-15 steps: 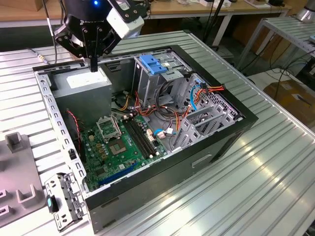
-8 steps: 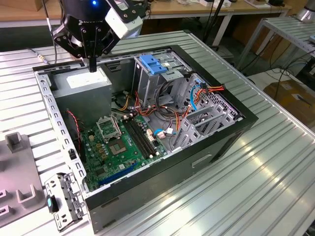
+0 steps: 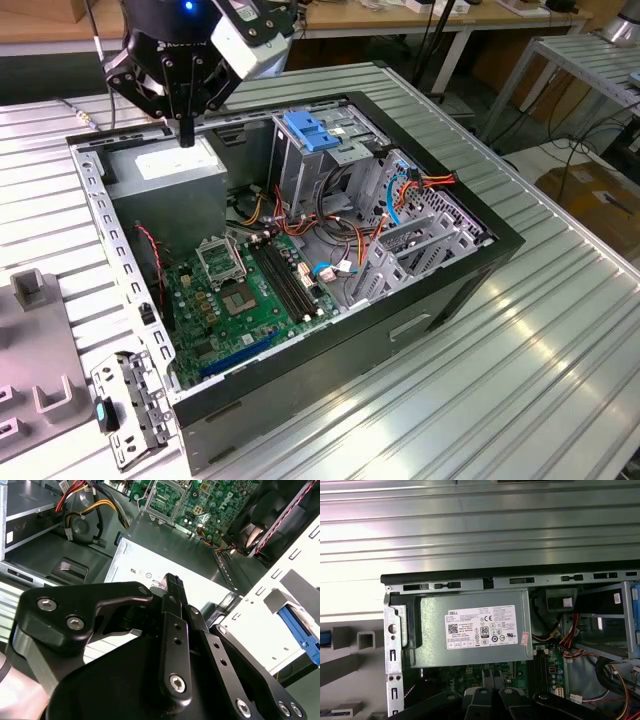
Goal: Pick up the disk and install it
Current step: 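Reach for the disk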
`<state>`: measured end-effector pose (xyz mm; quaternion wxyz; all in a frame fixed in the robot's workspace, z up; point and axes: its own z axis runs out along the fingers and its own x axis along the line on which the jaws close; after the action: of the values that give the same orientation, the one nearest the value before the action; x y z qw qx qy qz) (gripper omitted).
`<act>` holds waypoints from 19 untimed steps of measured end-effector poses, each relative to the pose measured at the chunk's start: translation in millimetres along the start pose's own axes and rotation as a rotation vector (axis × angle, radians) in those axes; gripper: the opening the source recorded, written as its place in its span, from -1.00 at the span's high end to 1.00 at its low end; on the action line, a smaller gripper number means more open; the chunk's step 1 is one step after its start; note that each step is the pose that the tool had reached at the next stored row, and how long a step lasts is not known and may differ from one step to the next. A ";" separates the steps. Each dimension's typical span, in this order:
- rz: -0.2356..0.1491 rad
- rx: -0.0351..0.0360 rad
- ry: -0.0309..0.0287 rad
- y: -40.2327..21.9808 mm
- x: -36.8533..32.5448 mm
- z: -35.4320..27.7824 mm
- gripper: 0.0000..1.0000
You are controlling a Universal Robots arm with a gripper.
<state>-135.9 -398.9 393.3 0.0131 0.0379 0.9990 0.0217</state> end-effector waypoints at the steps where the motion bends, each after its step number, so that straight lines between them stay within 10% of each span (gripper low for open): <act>1: 0.000 0.0001 0.0000 0.0 0.4 0.0 0.79; 19: 0.000 0.0001 0.0001 -0.5 6.2 -0.2 0.79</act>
<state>-142.1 -398.9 393.3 0.0130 0.0378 0.9990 0.0217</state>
